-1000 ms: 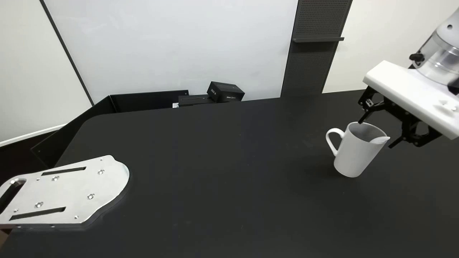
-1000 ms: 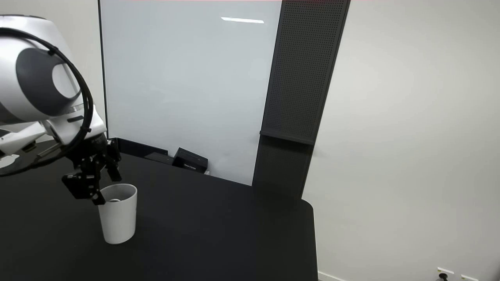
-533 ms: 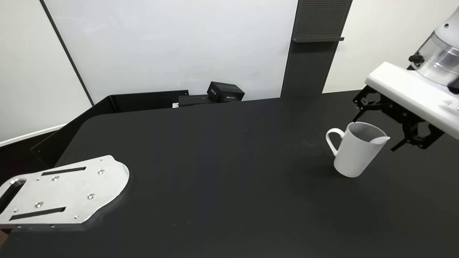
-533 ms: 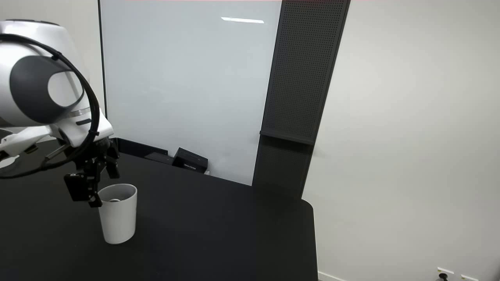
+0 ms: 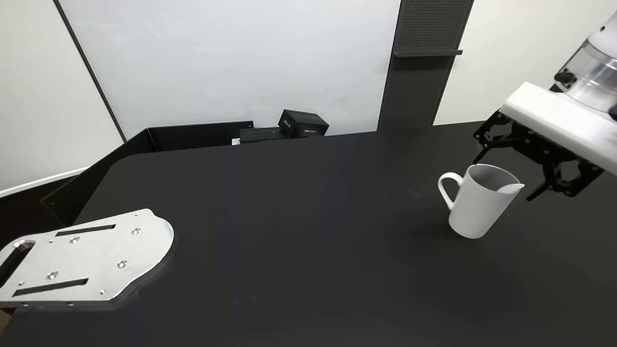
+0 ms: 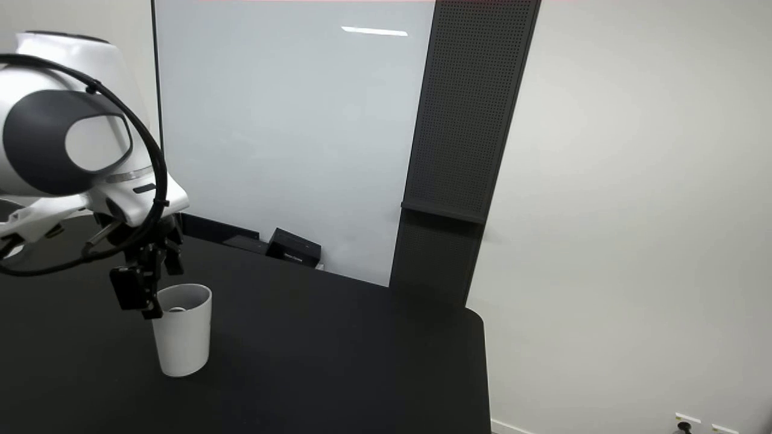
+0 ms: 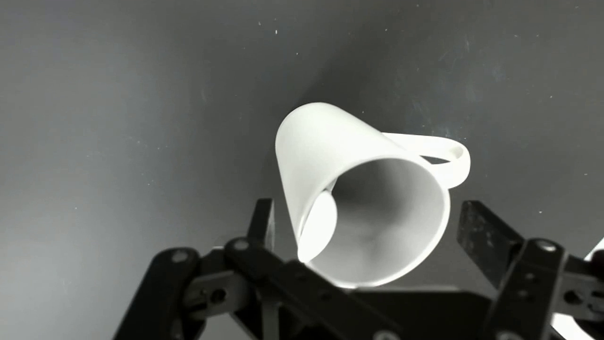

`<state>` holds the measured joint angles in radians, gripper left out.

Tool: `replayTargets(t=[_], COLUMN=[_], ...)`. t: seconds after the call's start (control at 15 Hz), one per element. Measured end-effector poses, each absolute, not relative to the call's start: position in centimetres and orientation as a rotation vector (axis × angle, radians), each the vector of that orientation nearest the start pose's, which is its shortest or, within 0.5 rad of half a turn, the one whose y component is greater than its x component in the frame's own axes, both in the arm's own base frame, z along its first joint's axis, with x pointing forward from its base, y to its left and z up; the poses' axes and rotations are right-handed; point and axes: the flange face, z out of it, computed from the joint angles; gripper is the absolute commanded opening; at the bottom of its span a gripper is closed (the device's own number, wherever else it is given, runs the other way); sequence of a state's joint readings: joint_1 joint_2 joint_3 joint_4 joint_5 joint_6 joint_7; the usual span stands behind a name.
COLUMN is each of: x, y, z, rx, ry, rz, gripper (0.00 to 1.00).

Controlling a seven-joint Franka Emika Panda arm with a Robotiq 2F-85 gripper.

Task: Put the spoon on the table

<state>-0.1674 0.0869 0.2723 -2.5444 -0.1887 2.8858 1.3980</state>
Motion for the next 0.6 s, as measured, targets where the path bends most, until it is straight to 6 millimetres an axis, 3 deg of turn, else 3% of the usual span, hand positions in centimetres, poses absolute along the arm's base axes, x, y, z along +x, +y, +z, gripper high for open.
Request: replayTargets(t=[0.27,0.33,0.4,0.6], x=[47.9,47.9,47.9,48.0], y=[5.0,4.7,4.5,3.9], z=[26.6,26.7,26.7,26.8], rx=[-2.53,-2.531,-2.531,-2.532], ry=[1.561,1.557,1.555,1.552], rz=[-0.312,-0.31,-0.309,-0.311], gripper=[1.0,0.75,0.75,0.53])
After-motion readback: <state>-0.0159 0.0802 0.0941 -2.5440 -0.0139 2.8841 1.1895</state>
